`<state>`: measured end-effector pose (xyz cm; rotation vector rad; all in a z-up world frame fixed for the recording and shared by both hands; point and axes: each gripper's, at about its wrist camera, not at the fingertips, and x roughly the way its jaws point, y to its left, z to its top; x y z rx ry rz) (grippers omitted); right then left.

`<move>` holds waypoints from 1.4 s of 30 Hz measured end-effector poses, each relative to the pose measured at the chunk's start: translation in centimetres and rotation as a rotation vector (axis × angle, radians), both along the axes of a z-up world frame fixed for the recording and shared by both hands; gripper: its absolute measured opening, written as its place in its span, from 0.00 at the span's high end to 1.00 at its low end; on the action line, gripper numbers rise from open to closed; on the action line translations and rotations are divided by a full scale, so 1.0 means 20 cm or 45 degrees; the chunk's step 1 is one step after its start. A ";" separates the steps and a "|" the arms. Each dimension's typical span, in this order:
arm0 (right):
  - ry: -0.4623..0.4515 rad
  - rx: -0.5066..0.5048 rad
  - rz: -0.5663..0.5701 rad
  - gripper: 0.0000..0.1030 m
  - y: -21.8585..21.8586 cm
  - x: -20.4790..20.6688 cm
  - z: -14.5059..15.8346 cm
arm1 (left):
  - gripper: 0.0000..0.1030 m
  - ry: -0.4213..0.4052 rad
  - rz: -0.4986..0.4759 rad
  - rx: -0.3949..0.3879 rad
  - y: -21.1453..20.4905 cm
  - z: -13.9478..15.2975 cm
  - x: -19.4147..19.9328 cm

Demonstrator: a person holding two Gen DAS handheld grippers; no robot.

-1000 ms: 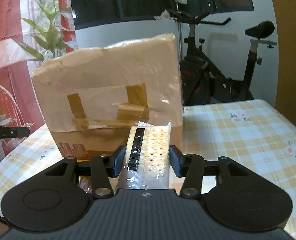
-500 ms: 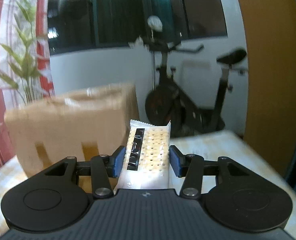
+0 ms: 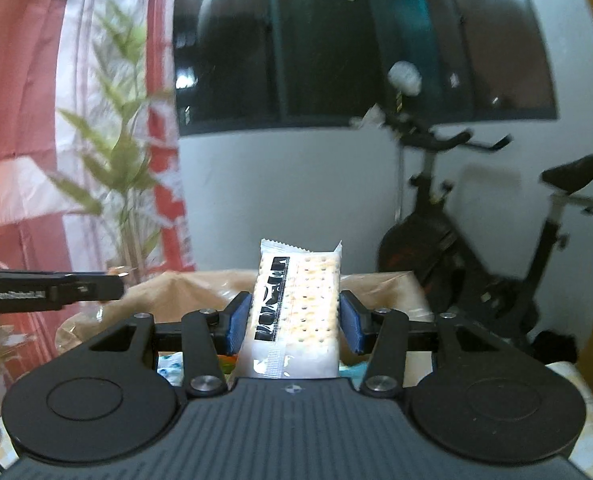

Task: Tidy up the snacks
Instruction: 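Open both tools to drop the candy and cracker packet into the box, then move left tool to gold sachet while right tool moves to brown jerky packet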

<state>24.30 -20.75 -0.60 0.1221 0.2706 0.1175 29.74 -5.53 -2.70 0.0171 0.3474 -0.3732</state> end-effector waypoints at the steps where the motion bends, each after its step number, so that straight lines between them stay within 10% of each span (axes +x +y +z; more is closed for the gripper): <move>1: 0.015 -0.003 0.016 0.52 0.02 0.04 -0.01 | 0.81 0.009 0.002 0.002 0.00 0.00 0.02; 7: 0.088 -0.015 0.041 0.51 0.09 0.14 -0.05 | 0.75 0.033 0.012 0.045 0.03 -0.03 0.07; 11: 0.104 -0.022 0.011 0.47 0.07 0.13 -0.07 | 0.49 0.002 0.026 0.038 0.05 -0.02 0.03; 42: 0.040 0.005 -0.060 0.42 0.16 -0.52 -0.23 | 0.41 0.144 0.106 -0.060 0.31 -0.27 -0.57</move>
